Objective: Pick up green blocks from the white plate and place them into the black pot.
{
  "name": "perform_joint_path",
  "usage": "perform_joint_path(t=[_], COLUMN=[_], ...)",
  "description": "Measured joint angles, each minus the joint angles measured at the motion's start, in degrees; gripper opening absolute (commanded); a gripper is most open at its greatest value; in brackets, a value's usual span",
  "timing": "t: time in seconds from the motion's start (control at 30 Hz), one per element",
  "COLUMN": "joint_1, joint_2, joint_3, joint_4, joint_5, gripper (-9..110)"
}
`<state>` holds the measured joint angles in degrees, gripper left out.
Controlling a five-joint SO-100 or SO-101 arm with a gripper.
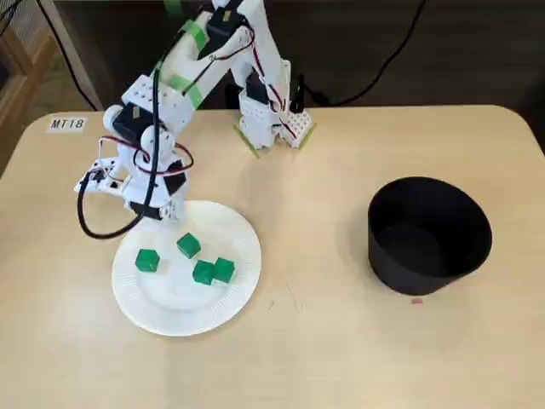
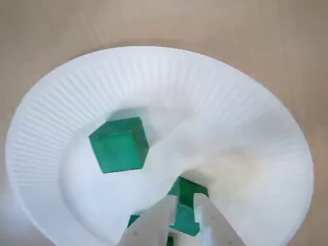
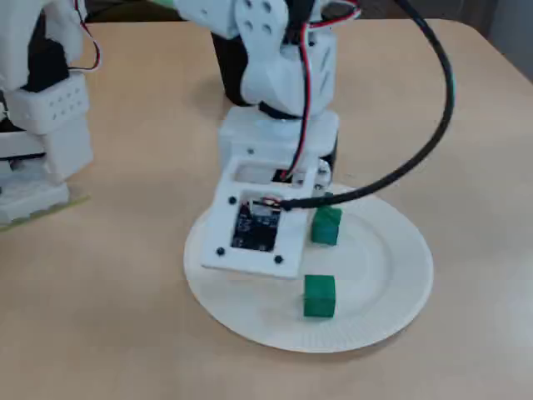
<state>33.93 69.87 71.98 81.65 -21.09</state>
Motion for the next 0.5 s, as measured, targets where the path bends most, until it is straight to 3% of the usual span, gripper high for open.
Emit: perform_joint_path(t=[0.2,0.5], joint_1=[0.8,1.4], joint_2=[0.0,-2.0], joint_3=[-3.3,-3.6], joint_4=[0.4,0.8], joint_5=[-0.4,0.4], gripper=[29,33])
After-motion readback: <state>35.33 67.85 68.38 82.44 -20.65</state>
